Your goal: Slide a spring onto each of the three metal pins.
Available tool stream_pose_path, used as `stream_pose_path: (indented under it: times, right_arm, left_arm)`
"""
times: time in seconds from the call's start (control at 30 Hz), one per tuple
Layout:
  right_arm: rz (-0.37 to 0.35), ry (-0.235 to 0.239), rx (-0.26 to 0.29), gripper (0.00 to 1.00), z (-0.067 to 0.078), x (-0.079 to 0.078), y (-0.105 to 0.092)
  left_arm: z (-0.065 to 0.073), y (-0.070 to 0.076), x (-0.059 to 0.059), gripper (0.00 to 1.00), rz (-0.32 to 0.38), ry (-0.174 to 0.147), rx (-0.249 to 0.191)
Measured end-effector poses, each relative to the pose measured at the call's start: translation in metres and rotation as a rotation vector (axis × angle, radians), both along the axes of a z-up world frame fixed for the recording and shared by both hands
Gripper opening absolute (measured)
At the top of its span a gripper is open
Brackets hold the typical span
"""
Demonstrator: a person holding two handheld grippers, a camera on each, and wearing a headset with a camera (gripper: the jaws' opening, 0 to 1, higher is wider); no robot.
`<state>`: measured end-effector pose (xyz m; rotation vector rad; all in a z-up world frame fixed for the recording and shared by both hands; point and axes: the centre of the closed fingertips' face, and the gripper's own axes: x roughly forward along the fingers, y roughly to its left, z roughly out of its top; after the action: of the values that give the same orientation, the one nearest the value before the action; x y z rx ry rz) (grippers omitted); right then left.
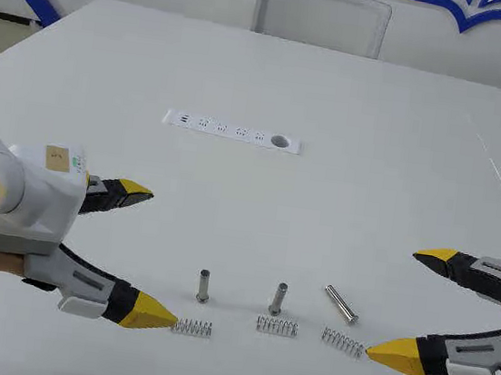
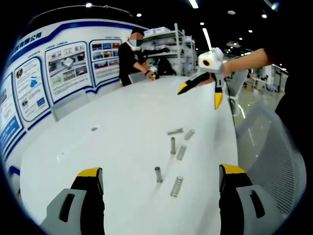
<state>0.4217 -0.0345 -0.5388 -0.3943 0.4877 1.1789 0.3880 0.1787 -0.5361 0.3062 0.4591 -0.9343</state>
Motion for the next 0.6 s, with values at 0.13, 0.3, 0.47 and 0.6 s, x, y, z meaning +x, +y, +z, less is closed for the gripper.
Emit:
stream_pose_path:
  times: [0.13,0.3,0.47,0.6]
  right_arm:
    - [0.0,0.004,0.011,0.9,-0.0002,0.0003,0.0026]
    - [-0.007,0.001,0.06,0.88,0.0053,0.003,0.0071]
    - [-0.016,0.011,0.048,0.86,0.0001,0.0069,0.0069]
    - [-0.028,0.025,0.062,0.85,-0.002,0.009,0.0091]
  left_arm:
    - [-0.0021,0.0004,-0.0002,1.0,0.003,0.006,-0.004]
    - [-0.0002,0.0031,0.0031,1.0,0.02,0.007,-0.028]
    - [-0.0006,0.0036,0.004,1.0,0.022,0.006,-0.029]
    - [-0.0022,0.0024,0.0033,1.0,0.019,0.008,-0.031]
